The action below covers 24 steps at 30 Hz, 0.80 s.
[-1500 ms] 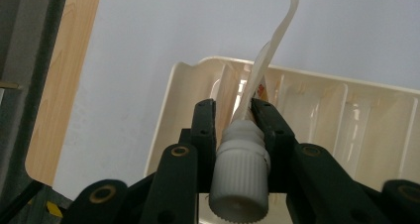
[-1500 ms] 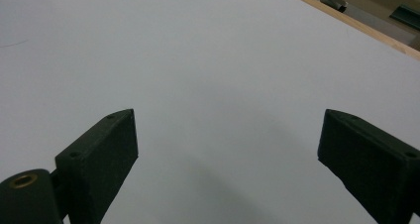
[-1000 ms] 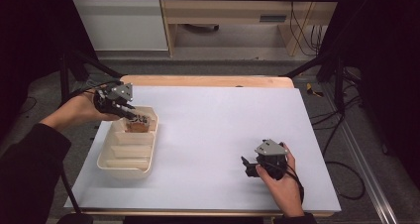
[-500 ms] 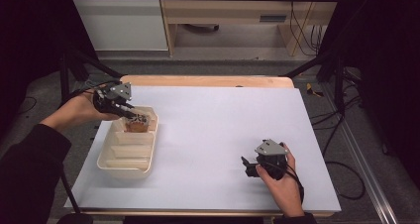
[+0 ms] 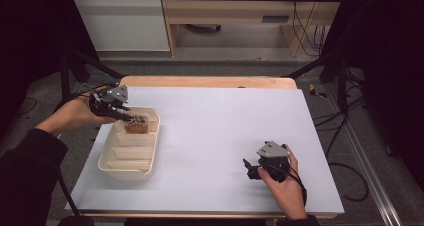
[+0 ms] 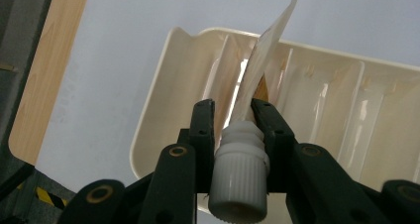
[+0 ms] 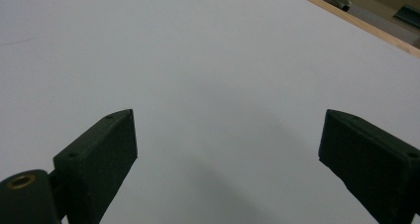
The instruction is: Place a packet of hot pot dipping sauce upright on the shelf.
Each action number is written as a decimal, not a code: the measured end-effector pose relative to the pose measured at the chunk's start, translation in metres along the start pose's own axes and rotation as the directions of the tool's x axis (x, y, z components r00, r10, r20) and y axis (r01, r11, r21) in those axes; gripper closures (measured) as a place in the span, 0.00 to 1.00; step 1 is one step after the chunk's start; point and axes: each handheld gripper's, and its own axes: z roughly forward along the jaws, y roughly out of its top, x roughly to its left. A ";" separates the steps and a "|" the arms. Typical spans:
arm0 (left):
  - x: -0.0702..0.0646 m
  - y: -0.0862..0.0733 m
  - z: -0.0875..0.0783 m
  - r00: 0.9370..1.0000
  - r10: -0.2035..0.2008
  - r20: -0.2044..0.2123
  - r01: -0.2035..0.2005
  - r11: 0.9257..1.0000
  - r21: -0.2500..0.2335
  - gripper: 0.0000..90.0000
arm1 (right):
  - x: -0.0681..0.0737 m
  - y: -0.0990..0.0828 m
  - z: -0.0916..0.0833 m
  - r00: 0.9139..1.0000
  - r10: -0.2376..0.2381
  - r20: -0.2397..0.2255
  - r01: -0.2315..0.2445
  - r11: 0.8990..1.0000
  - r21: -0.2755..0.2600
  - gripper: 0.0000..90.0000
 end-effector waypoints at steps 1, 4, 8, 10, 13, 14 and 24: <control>0.000 -0.001 0.000 1.000 0.000 0.001 0.000 1.000 0.003 0.80 | 0.000 0.000 0.000 1.000 0.000 0.000 0.000 1.000 0.000 0.09; 0.001 -0.004 0.000 1.000 -0.005 0.003 0.005 1.000 0.005 0.80 | 0.000 0.000 0.001 1.000 0.001 -0.001 -0.001 1.000 0.001 0.09; 0.003 -0.007 0.000 1.000 -0.008 0.001 0.008 1.000 0.009 0.80 | 0.000 0.000 0.001 1.000 0.005 0.000 -0.005 1.000 0.003 0.09; 0.003 -0.008 0.000 1.000 -0.009 0.000 0.009 1.000 0.007 0.80 | 0.000 0.000 0.001 1.000 0.004 0.000 -0.004 1.000 0.003 0.09; 0.002 -0.010 0.000 1.000 -0.020 -0.001 0.020 1.000 0.002 0.74 | 0.000 0.000 0.002 1.000 0.003 -0.002 -0.003 1.000 0.004 0.09; 0.001 -0.010 -0.001 1.000 -0.027 -0.004 0.027 1.000 -0.011 0.71 | 0.000 0.000 0.002 1.000 0.000 -0.002 0.000 1.000 0.004 0.09; -0.003 -0.011 -0.019 0.995 -0.077 -0.061 0.070 0.992 -0.108 0.41 | 0.000 0.000 0.002 1.000 0.005 -0.004 -0.005 1.000 0.008 0.09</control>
